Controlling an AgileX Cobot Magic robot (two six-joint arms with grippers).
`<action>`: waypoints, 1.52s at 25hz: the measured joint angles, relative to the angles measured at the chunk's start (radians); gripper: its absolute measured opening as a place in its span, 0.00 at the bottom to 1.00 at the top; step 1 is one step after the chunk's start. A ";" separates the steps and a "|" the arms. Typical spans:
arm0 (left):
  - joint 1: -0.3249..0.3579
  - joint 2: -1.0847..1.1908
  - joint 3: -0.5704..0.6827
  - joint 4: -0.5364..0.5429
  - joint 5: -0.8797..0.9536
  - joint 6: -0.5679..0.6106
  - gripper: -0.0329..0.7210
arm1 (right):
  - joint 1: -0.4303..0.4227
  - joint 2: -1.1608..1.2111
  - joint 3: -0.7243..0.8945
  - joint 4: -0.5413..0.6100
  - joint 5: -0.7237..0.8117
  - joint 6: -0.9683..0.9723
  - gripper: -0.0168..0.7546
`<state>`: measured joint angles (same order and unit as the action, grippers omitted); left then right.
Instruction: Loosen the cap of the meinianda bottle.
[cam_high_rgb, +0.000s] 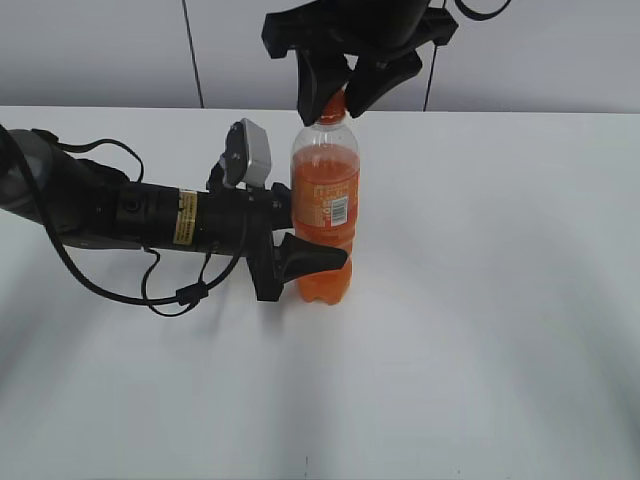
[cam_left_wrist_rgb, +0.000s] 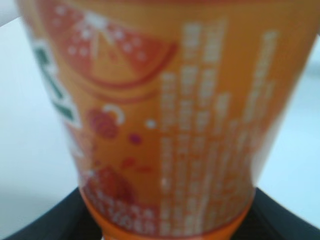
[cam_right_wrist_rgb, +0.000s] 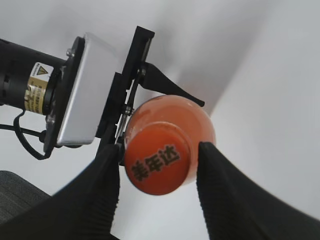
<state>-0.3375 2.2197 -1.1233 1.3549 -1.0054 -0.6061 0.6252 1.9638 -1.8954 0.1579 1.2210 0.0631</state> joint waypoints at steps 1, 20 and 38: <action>0.000 0.000 0.000 0.000 0.000 -0.001 0.59 | 0.000 0.000 -0.007 0.000 0.000 0.000 0.51; 0.000 0.000 0.000 0.000 0.002 -0.003 0.59 | 0.000 0.002 -0.038 -0.006 -0.001 -0.001 0.51; 0.000 0.000 0.000 0.000 0.001 -0.003 0.59 | 0.000 0.000 -0.018 0.012 -0.001 -0.002 0.48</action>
<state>-0.3375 2.2197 -1.1233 1.3549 -1.0048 -0.6088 0.6252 1.9633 -1.9138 0.1701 1.2202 0.0614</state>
